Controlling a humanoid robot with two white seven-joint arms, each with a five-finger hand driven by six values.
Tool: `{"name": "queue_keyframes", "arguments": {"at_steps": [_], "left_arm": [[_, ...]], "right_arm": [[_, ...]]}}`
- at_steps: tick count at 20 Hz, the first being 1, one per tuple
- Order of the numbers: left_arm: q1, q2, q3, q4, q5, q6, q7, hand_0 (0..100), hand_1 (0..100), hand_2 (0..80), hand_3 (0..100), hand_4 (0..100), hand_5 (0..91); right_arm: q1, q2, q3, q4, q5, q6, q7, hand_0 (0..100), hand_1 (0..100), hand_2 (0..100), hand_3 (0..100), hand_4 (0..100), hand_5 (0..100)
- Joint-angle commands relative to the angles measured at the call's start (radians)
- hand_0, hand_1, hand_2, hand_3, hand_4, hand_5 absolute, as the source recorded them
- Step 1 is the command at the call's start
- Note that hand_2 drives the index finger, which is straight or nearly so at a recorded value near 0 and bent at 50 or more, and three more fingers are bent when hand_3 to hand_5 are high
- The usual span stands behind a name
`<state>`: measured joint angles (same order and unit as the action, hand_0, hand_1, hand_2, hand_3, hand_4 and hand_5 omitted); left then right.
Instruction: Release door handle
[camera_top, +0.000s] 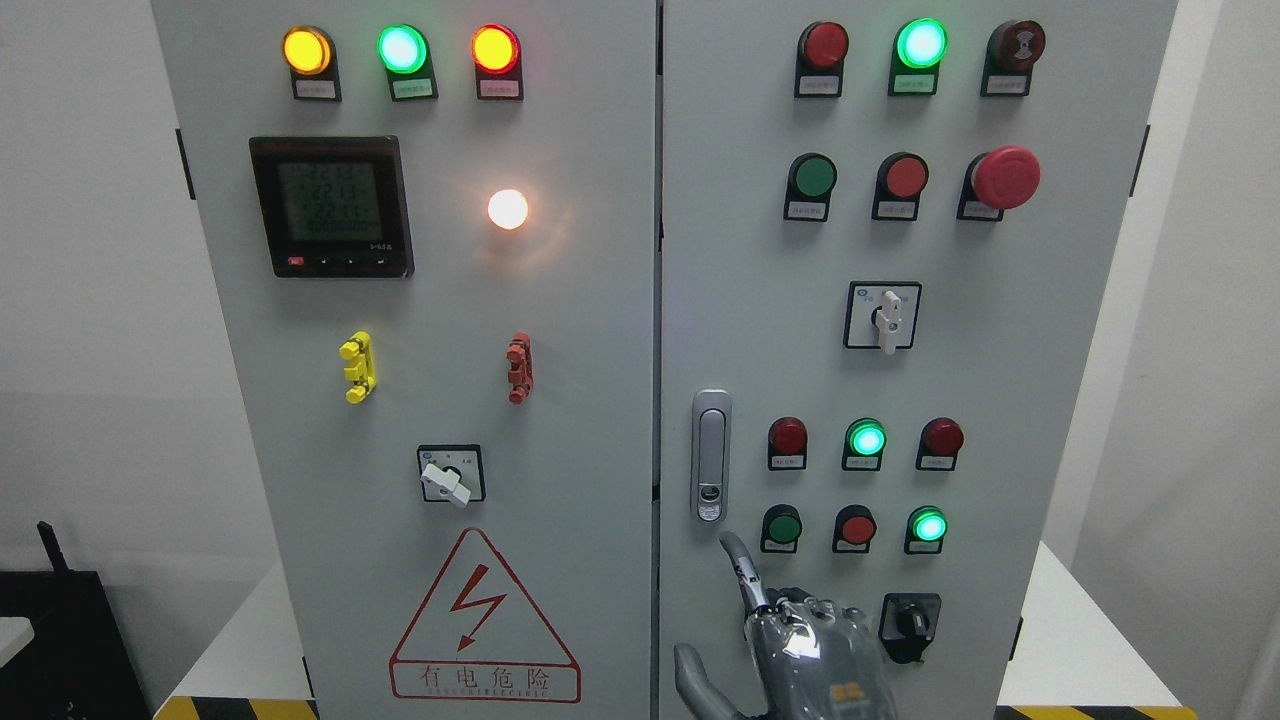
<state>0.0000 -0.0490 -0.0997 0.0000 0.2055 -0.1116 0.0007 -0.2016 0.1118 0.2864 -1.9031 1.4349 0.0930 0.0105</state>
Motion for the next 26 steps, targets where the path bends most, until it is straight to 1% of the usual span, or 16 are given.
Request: {"name": "queue_keyframes", "arguments": {"at_steps": [1,8,11,26], "left_arm": [[0.032,0.0,0.0,-0.029,0.0,0.0,0.001,12,39,0.0,0,0,0.0],[0.032,0.0,0.0,-0.031,0.0,0.0,0.001,12,39,0.0,0,0,0.0],[0.032,0.0,0.0,-0.031,0.0,0.0,0.001,12,39,0.0,0,0,0.0],[0.032,0.0,0.0,-0.029,0.0,0.0,0.001,12,39,0.0,0,0,0.0]], "right_arm": [[-0.038,0.008,0.014,0.05,-0.001,0.011,0.003,38,7,0,80,82,97],[-0.045,0.008,0.019,0.064,-0.001,0.014,0.005,38,7,0,80,82,97],[-0.058,0.008,0.019,0.07,-0.001,0.034,0.023,37,7,0,80,81,97],[-0.071,0.008,0.019,0.081,-0.002,0.043,0.025,37,6,0,81,83,98]]}}
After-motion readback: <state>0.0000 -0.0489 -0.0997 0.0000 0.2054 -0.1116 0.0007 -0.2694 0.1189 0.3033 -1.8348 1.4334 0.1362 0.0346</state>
